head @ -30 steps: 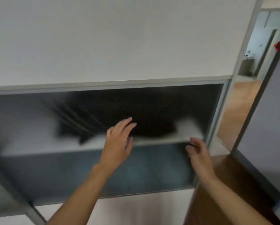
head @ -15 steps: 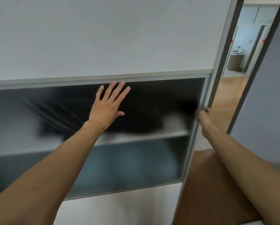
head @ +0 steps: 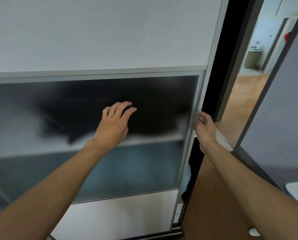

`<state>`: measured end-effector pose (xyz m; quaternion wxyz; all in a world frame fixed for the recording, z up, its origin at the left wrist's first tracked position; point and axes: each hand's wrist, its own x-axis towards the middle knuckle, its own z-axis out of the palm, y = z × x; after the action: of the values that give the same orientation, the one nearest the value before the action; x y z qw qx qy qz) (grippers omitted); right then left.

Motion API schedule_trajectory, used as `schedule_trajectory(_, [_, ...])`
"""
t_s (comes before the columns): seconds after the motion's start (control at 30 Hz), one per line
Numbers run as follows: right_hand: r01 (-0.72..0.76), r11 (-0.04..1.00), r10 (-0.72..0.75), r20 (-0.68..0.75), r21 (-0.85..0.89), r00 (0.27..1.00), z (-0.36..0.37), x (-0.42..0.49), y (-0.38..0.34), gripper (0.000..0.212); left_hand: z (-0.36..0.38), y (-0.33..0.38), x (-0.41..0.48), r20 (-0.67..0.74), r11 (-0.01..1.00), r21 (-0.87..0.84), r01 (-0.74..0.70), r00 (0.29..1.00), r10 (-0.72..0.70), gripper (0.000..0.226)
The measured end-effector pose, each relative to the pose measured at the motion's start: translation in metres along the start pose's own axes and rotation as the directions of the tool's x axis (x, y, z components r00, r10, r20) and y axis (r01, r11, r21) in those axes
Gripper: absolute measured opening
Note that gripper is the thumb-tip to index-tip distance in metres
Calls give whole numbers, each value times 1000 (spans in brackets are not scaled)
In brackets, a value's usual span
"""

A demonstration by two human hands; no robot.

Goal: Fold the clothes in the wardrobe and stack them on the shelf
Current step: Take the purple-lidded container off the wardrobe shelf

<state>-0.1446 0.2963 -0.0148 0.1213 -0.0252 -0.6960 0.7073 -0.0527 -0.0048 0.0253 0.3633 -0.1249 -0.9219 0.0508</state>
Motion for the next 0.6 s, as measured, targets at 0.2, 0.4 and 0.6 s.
schedule_trajectory(0.2, [60,998,-61,185,11,981,31,-31,-6,45,13,30,22,125,973,-219,71,991,-44,28])
schedule_trajectory(0.4, [113,991,-62,488,-76,870,60,-44,2,74,31,57,42,326,939,-181,291,919,-222,21])
schedule_trajectory(0.6, [374,765,42,619,-525,784,39,-11,23,60,39,42,41,320,874,-12,486,830,-457,48])
